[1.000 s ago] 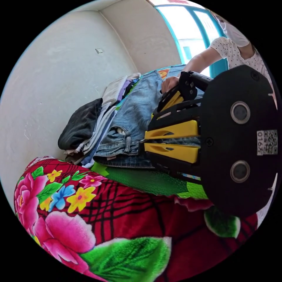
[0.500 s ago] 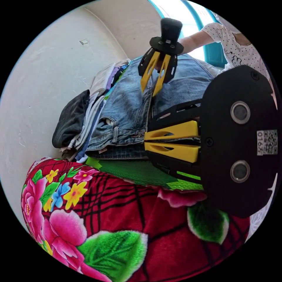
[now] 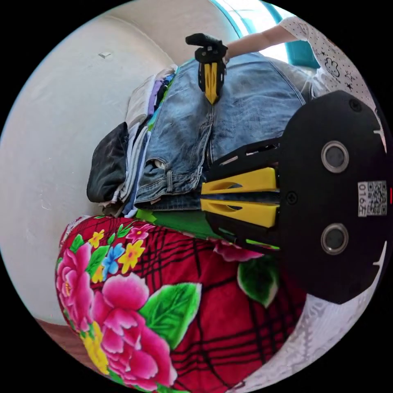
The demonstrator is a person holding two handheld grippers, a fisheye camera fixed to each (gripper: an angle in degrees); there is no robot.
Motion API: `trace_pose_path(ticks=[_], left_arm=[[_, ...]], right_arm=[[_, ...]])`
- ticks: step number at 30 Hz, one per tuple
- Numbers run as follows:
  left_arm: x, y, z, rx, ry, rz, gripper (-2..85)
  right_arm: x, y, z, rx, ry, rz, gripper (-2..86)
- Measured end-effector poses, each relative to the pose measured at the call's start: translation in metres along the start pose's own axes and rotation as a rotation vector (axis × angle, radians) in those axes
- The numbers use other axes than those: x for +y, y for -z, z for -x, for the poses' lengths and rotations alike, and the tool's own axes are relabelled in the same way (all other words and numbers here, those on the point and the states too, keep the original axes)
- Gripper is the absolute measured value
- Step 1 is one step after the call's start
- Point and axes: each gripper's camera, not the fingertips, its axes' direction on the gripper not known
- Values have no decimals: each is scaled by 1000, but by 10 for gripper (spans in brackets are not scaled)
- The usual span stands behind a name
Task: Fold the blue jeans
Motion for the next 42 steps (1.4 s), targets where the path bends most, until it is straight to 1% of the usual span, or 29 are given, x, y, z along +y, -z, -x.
trace_pose_path(ticks=[4, 6, 8, 10, 12, 16, 18, 20, 21, 23, 25, 27, 29, 31, 33, 35, 38, 42], left_arm=[[20, 27, -44, 49, -149, -14, 12], [30, 28, -68, 110, -183, -17, 20], [34, 21, -85, 142, -213, 23, 29], [40, 14, -99, 146, -215, 69, 39], [49, 9, -108, 124, -188, 142, 32], [66, 24, -119, 97, -200, 112, 9], [81, 51, -130, 71, -196, 101, 8], [102, 79, -146, 78, -238, 42, 26], [120, 98, -159, 98, -287, -3, 38], [147, 119, -183, 128, -365, -35, 49], [174, 133, -210, 153, -448, -49, 61], [209, 151, -244, 158, -540, -111, 68], [229, 163, -258, 139, -544, -147, 66], [242, 171, -261, 105, -474, -134, 63], [255, 183, -253, 55, -378, -130, 64], [266, 195, -246, -7, -328, -132, 68], [283, 215, -243, -100, -326, -138, 77], [302, 240, -247, -103, -363, -136, 80]], right_arm=[[56, 31, 5, 69, 26, -31, -3], [81, 31, 13, 58, 57, 2, -4], [109, 21, 24, 81, 45, 59, -4], [129, 19, 34, 114, 14, 37, -4], [150, 13, 48, 153, 27, 76, -4], [201, 15, 87, 311, 99, 110, -4], [227, 25, 97, 380, 94, 146, -2], [279, 59, 107, 484, -10, 22, 2], [294, 69, 110, 494, -40, -20, 4], [363, 103, 123, 486, -177, -164, 21], [412, 117, 137, 475, -250, -210, 70], [453, 120, 157, 523, -281, -206, 112], [497, 114, 195, 719, -258, -168, 132], [524, 109, 221, 834, -221, -113, 136], [550, 110, 237, 821, -199, -60, 140], [587, 115, 247, 805, -228, 17, 142], [630, 123, 257, 853, -261, 106, 140], [669, 129, 273, 858, -257, 218, 138]])
